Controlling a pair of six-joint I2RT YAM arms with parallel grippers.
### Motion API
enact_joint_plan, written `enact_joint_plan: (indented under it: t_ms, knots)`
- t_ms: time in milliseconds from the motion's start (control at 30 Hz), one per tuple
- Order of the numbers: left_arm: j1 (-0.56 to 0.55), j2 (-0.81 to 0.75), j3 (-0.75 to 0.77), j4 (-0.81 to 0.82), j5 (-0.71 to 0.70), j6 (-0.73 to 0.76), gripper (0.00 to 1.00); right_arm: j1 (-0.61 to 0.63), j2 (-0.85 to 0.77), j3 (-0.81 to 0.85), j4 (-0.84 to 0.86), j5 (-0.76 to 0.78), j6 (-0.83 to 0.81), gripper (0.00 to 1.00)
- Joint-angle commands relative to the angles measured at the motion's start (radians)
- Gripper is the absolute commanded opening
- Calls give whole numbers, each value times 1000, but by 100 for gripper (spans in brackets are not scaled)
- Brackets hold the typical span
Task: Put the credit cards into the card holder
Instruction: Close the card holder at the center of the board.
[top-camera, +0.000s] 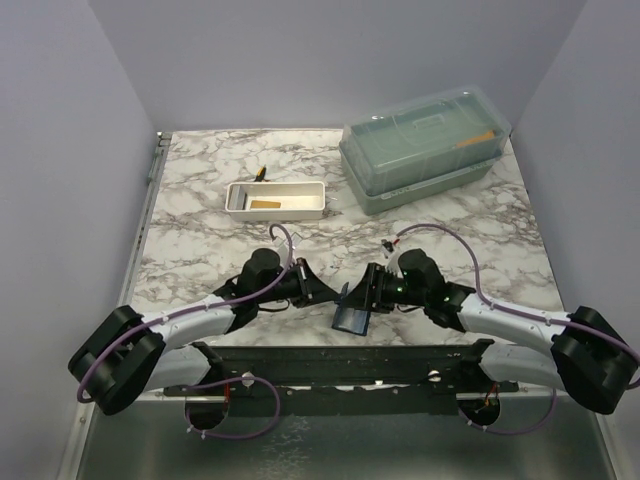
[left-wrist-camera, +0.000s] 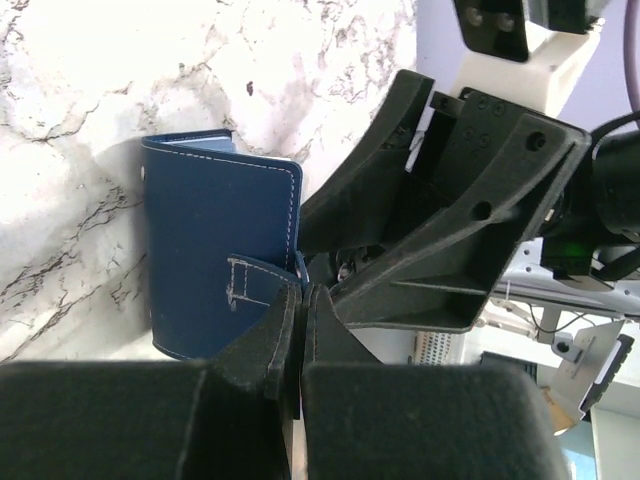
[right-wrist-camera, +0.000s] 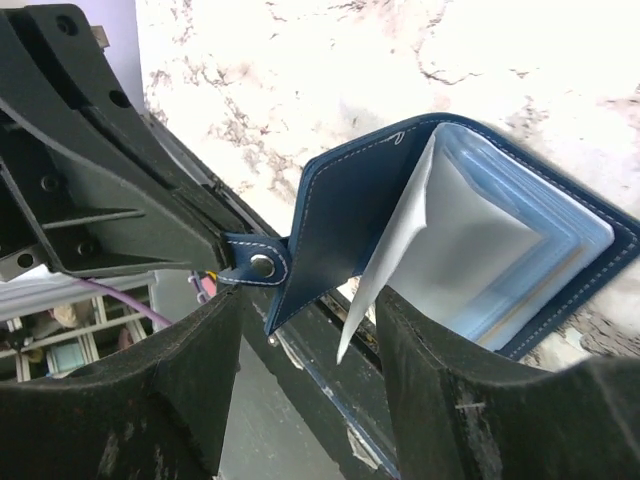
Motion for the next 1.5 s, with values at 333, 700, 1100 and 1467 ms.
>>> enact_joint_plan:
  t_ms: [333, 700, 1100, 1467]
  knots:
    - [-75, 220, 125, 32, 82, 40, 0, 5, -237, -19, -414, 379, 98, 60]
    - [-168, 464, 231, 92, 86, 27, 8, 4, -327, 55, -654, 533, 115, 58]
    - [-168, 372, 188, 80, 127, 57, 53, 4, -226, 32, -545, 399, 51, 58]
    - [-168, 259, 288, -350, -49, 247, 50, 4, -86, 61, -420, 246, -33, 58]
